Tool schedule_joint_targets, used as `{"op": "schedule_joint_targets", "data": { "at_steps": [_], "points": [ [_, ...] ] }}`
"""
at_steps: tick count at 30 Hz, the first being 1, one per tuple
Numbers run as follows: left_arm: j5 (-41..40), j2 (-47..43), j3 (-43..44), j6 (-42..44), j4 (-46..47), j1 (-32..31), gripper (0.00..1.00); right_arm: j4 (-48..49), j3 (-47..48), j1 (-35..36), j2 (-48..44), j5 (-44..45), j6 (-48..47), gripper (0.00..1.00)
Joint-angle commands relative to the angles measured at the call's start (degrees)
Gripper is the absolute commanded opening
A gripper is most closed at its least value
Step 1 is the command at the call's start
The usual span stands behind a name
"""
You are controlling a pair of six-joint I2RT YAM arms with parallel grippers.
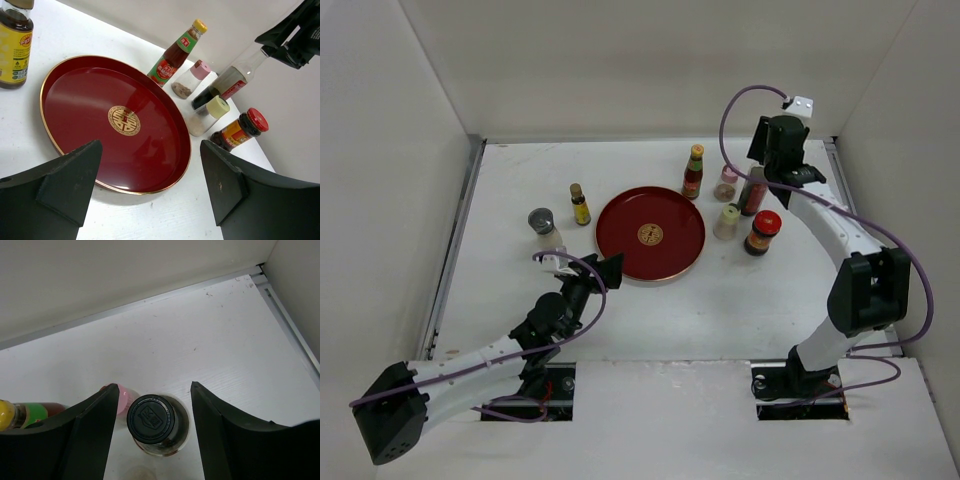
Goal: Organize the condiment bottles
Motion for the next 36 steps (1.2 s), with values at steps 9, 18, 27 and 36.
{"op": "schedule_joint_targets", "data": {
  "at_steps": [9, 18, 27, 36],
  "points": [
    [-0.36, 1.37, 0.35, -0.69, 3.06, 0.29, 0.79, 2.40, -1.96, 1.06, 0.35, 1.38, 1.33, 0.52],
    [-0.36, 0.93, 0.17, -0.87, 2.97, 0.29, 0.79, 8.01, -2.05, 2.11, -2.80, 5.41, -0.42, 0.21],
    [-0.54, 1.28, 0.00, -1.13, 3.32, 0.38, 0.79, 10.66, 3.65, 2.29, -12.38, 10.70, -8.42, 0.18],
    [-2.12, 0.67, -0.44, -1.75, 2.88, 0.99, 0.76, 9.69, 7.26, 13.34, -18.89, 11.49, -13.35, 0.19]
  ]
}}
